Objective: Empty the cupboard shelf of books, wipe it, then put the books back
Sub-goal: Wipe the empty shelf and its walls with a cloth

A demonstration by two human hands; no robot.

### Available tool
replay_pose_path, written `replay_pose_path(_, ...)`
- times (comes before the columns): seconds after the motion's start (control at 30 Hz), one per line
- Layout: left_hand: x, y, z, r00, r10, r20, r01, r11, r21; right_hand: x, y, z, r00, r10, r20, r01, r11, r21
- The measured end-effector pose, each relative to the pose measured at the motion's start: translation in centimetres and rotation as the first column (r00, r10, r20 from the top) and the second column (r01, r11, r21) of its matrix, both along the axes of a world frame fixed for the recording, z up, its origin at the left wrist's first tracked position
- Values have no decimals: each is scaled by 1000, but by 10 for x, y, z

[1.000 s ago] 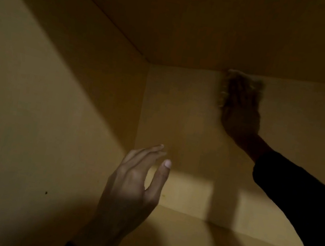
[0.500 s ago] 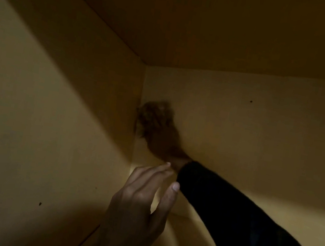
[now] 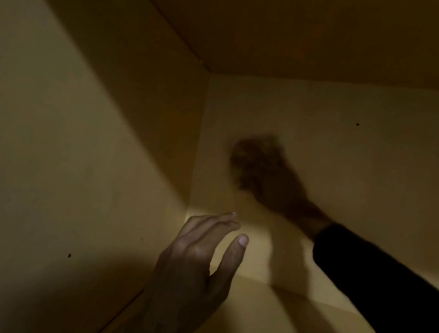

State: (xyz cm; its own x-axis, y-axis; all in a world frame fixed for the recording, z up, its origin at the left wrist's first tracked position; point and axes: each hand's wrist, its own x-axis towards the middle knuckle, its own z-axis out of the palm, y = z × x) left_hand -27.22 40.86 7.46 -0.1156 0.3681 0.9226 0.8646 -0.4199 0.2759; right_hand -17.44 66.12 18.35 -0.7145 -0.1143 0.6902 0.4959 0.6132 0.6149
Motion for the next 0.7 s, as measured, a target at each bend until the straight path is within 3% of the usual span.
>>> replay_pose_path(0.03, 0, 1, 1, 1000, -1, -7, 1, 1000, 0, 10, 16, 18, 983, -52, -175, 71, 992, 101)
replay_pose_path(0.1, 0, 2, 2, 1000, -25, -15, 25, 1000, -2, 39, 22, 45, 849, -165, -501, 174, 984, -29)
replay_pose_path(0.17, 3, 4, 1, 999, -33, -23, 33, 999, -5, 56, 21, 41, 748, -234, -621, 210, 971, -112)
replay_pose_path(0.2, 5, 4, 1, 999, -36, -26, 36, 999, -6, 56, 19, 22, 769, -245, -590, 228, 968, -105)
replay_pose_path(0.23, 6, 4, 1, 998, -49, -25, 49, 999, -12, 52, 16, -1, 849, -200, -489, 199, 978, -55)
replay_pose_path(0.3, 8, 5, 0, 997, -65, -33, 65, 998, -6, 43, 13, -54, 991, -85, -99, 90, 995, 46)
replay_pose_path(0.37, 8, 6, -1, 996, -75, -42, 75, 997, 1, 33, 9, -114, 940, -75, 333, 63, 997, 49)
replay_pose_path(0.43, 7, 6, -1, 996, -78, -46, 78, 997, 5, 36, 13, -134, 844, -128, 522, 99, 992, 83)
replay_pose_path(0.5, 6, 6, -1, 997, -71, -42, 71, 998, 0, 48, 24, -101, 905, -104, 412, 72, 993, 92)
replay_pose_path(0.57, 6, 6, -1, 997, -69, -24, 69, 997, -19, 67, 26, -42, 984, -158, 85, 149, 984, 99)
replay_pose_path(0.63, 5, 6, -3, 997, -72, -21, 72, 997, -35, 104, 27, 10, 927, -239, -289, 262, 964, 45)
replay_pose_path(0.7, 3, 7, -5, 997, -71, -22, 70, 997, -44, 144, 26, 32, 815, -294, -500, 321, 947, -33)
